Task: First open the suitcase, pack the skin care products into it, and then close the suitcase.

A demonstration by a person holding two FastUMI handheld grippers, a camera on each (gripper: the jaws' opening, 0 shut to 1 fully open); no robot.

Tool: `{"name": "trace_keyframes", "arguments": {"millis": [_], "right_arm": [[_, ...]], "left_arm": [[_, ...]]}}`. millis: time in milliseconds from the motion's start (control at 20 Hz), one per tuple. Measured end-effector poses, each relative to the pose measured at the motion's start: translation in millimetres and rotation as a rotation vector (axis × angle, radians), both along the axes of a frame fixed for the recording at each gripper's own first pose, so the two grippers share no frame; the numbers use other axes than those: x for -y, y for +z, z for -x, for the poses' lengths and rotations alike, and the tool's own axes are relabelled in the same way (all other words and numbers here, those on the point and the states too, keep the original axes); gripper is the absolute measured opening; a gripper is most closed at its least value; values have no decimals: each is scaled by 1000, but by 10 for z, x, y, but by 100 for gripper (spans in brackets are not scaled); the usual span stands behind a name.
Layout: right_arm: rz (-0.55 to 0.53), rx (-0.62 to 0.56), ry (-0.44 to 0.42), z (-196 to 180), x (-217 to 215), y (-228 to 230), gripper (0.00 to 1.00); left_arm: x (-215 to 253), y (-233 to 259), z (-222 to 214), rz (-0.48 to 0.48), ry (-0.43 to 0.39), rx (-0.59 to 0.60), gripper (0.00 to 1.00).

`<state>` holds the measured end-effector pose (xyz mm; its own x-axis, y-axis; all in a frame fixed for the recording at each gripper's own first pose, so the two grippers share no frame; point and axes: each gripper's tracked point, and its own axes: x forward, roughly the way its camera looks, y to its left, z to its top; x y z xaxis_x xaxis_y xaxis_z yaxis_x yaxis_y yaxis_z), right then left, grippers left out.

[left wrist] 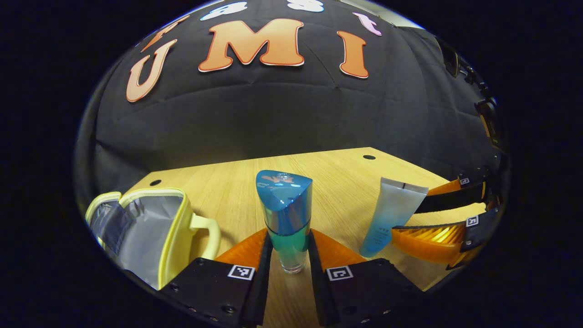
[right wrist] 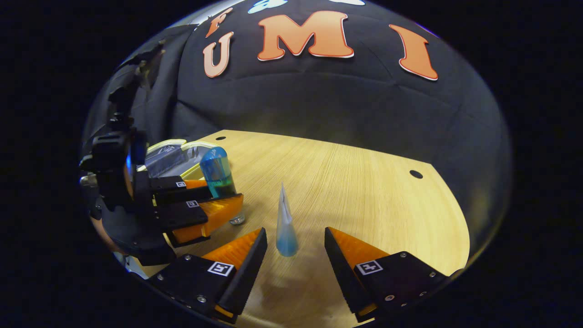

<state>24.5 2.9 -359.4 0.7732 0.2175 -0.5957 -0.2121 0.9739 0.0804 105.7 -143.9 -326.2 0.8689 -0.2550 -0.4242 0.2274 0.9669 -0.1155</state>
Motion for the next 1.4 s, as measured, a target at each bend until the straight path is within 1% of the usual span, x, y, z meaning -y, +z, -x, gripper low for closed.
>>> {"name": "trace_keyframes", "arguments": {"millis": [50, 100, 150, 200, 250, 300, 350, 400, 500, 550, 650, 700, 750, 950, 1000, 1050, 1100, 1200, 1250, 1350, 1400], "right_arm": [[-9, -7, 1, -20, -35, -10, 81], [-12, -7, -6, -60, -54, -20, 75], [-15, -7, -16, -74, -53, -34, 72], [-22, -8, -30, -106, -49, -29, 64], [-37, -11, -37, -118, -69, -31, 65], [-43, -17, -46, -143, -74, -51, 56], [-47, -27, -47, -155, -83, -76, 53], [-45, -30, -54, -156, -74, -61, 43], [-46, -41, -48, -161, -111, -63, 29], [-53, -42, -42, -147, -136, -25, 33], [-67, -38, -36, -131, -172, 85, 31], [-72, -35, -30, -126, -202, 172, 30], [-74, -26, -23, -115, -236, 268, 30], [-97, 2, 1, -99, -398, 649, 30], [-96, 13, 1, -122, -421, 688, 27], [-86, 6, 9, -125, -463, 638, 27], [-74, -28, 7, -88, -453, 576, 27], [-82, -36, -9, -97, -544, 501, 25], [-82, -45, -5, -95, -576, 501, 31], [-98, -41, -16, -116, -646, 546, 20], [-104, -46, -14, -127, -692, 573, 25]], "left_arm": [[-26, 53, 1, 4, -1, 4, 42], [-64, 126, -10, 10, 4, 14, 43], [-103, 212, -23, 10, 4, 21, 42], [-159, 283, -36, -2, 9, 33, 42], [-229, 372, -54, -15, 14, 48, 42], [-290, 438, -63, -24, 20, 59, 42], [-353, 496, -64, -26, 29, 63, 42], [-411, 537, -62, -25, 37, 66, 44], [-544, 624, -50, -34, 53, 71, 42], [-613, 678, -55, -39, 63, 76, 42], [-758, 767, -42, -44, 82, 83, 42], [-842, 805, -33, -45, 89, 85, 44], [-913, 850, -30, -50, 98, 87, 42], [-1243, 1025, 130, -70, 127, 83, 42], [-1314, 1072, 160, -72, 130, 85, 42], [-1378, 1105, 178, -78, 135, 86, 42], [-1439, 1104, 196, -83, 135, 84, 42], [-1569, 1129, 224, -99, 135, 82, 42], [-1636, 1145, 237, -105, 134, 85, 42], [-1771, 1101, 260, -108, 139, 73, 42], [-1850, 1054, 268, -110, 145, 62, 42]]}}
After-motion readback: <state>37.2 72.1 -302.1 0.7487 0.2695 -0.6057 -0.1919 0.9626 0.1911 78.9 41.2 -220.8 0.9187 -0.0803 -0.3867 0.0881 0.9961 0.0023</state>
